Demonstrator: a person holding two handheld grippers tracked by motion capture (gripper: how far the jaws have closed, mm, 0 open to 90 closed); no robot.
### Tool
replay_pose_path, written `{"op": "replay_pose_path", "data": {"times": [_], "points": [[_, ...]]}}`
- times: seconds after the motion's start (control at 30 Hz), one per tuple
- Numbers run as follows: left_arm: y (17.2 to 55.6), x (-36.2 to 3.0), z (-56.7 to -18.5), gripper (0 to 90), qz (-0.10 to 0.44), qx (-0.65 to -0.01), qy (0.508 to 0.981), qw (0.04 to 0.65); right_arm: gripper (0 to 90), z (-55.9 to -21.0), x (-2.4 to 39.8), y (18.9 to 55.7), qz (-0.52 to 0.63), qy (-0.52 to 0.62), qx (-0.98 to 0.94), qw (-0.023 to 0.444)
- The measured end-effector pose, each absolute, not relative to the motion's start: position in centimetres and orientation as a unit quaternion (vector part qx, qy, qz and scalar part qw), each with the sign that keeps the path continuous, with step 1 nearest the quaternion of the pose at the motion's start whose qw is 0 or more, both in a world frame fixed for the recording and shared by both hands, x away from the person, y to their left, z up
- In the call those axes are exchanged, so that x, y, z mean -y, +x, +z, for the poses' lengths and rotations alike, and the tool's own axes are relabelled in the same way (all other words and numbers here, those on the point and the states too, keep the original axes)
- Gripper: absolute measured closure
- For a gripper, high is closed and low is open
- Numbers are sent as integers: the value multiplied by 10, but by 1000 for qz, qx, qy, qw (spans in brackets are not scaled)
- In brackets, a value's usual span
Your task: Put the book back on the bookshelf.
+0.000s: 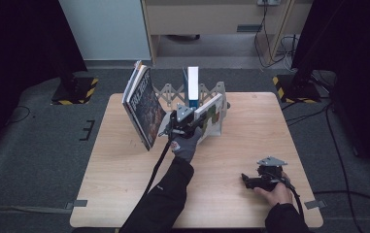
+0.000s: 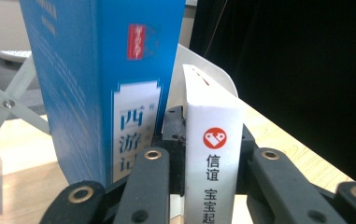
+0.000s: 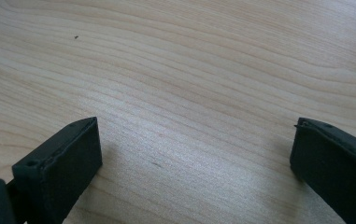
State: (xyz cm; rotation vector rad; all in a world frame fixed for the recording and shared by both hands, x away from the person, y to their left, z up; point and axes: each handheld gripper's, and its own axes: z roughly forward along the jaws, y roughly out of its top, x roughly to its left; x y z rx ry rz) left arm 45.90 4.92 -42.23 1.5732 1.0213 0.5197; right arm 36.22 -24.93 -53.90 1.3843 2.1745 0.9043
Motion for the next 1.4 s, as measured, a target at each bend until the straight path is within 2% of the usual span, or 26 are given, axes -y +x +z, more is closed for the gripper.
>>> {"op": "replay_pose_path", "data": {"times": [0.97,1.4], "points": [[459,-32,-454,741,235,-444,666,552,25,-539,249,362,324,496,-779,205],[443,-40,-468,735,221,-435,695,528,25,-539,249,362,324,496,-779,205]]}}
